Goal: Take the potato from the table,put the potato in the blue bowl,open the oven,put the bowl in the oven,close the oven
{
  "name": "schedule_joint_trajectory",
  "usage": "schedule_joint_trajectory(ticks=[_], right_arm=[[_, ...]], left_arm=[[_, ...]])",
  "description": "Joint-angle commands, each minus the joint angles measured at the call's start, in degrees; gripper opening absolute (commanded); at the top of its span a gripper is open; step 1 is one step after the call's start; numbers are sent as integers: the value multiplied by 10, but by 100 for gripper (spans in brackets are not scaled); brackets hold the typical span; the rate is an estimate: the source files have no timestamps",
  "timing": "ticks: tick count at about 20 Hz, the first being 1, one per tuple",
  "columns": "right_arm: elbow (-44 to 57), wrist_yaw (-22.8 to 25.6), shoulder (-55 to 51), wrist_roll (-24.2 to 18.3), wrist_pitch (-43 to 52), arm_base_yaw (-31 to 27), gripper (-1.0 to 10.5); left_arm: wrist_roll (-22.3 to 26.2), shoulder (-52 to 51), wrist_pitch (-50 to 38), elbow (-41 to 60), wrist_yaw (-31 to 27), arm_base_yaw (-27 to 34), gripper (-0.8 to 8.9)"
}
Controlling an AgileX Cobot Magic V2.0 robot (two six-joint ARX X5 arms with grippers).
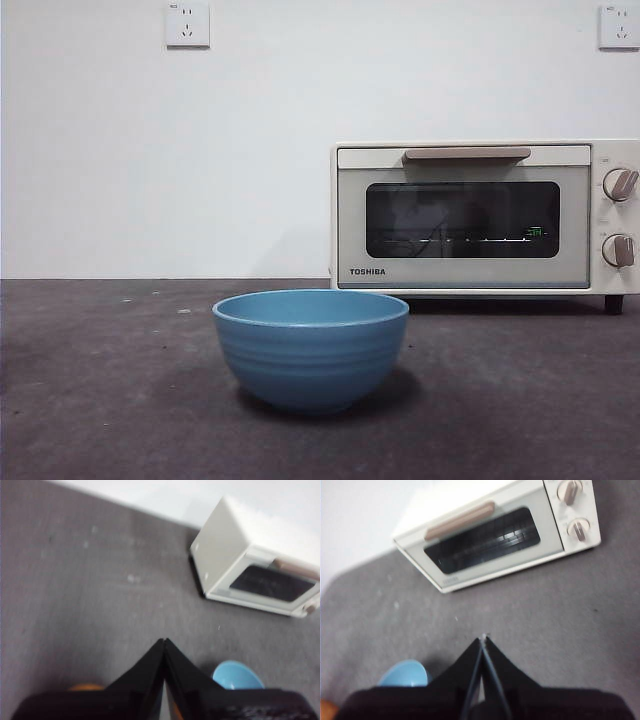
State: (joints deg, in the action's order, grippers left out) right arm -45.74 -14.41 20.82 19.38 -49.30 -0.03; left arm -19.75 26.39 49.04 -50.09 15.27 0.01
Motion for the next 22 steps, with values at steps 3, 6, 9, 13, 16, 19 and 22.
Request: schedule_joint_trajectory(ticks=[3, 6, 9, 13, 16, 19, 22], right_arm=[[-69, 0, 62, -63, -18, 0, -2], [-93, -5, 96, -70, -20, 0, -2], [-110, -61, 134, -104, -19, 0, -3], [-126, -144, 199, -110, -8, 2, -3], [-141, -152, 254, -110, -8, 21, -3], [-155, -150, 302, -110, -2, 55, -2], [-170, -126, 363, -110, 14, 109, -2]], left_arm=[[56, 63, 77, -68, 3, 2, -5], [87, 88, 102, -90, 22, 2, -5], [99, 99, 108, -96, 62, 2, -5], [115, 100, 118, -96, 85, 2, -5], [125, 100, 134, -96, 89, -5, -5], [136, 100, 150, -96, 89, -17, -5], [144, 100, 163, -96, 89, -33, -5]])
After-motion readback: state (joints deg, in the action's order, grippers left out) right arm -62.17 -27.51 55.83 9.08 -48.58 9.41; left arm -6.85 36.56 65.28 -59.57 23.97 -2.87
